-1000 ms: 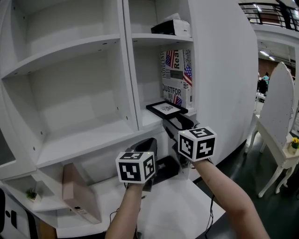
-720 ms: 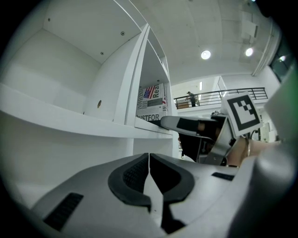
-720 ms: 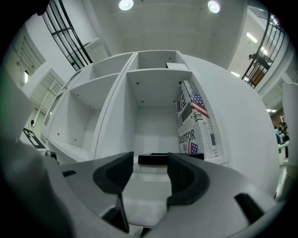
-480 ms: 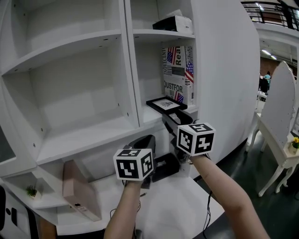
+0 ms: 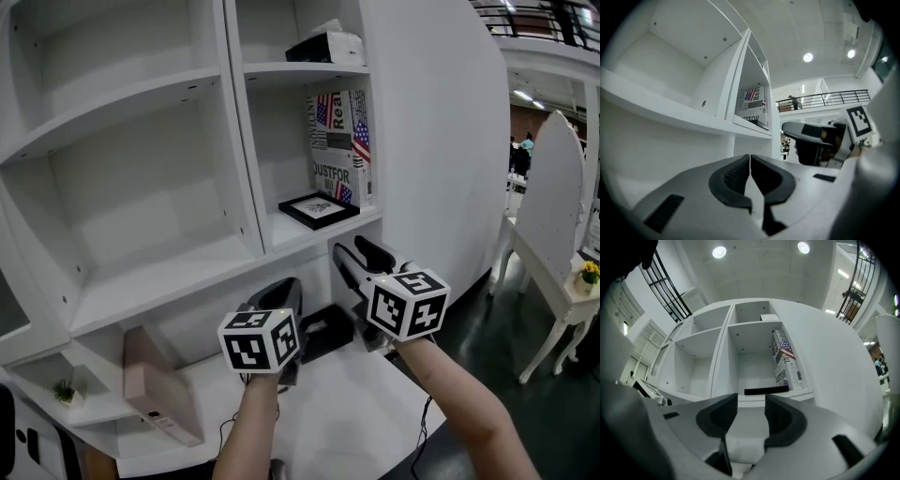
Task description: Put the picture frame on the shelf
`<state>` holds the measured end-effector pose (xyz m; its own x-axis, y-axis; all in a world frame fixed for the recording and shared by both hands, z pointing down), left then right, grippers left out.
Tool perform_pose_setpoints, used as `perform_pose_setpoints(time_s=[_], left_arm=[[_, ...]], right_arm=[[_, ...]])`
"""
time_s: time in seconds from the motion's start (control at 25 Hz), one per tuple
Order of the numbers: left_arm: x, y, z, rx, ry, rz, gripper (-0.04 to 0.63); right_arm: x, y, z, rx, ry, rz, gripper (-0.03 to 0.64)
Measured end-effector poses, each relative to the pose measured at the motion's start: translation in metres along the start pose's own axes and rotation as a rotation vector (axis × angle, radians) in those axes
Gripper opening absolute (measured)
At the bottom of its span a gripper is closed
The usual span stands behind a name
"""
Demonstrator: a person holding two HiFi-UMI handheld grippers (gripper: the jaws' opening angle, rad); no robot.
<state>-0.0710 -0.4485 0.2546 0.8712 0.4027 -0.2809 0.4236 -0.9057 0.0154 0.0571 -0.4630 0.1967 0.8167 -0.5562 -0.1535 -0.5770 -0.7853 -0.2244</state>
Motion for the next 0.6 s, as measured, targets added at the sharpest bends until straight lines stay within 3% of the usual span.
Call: perform_pose_setpoints(time_s=[0.6], left_arm=[[0.043, -0.020, -0.039, -0.010, 0.047, -0.018, 0.018]], right_arm=[[0.007, -0.087, -0.040, -0.091, -0.023, -0.058, 0.102]])
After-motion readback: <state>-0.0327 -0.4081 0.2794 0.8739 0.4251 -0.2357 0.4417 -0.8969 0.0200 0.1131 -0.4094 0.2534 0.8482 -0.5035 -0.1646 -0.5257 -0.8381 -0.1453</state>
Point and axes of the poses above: the fingertips, and each gripper's own axes: y forward along the fingers, x to its right, z out of its top, the point moved 3 cm from there along -y, backward along the fingers, and after that the axes turned 12 degrees about -y, right-handed, at the moved point
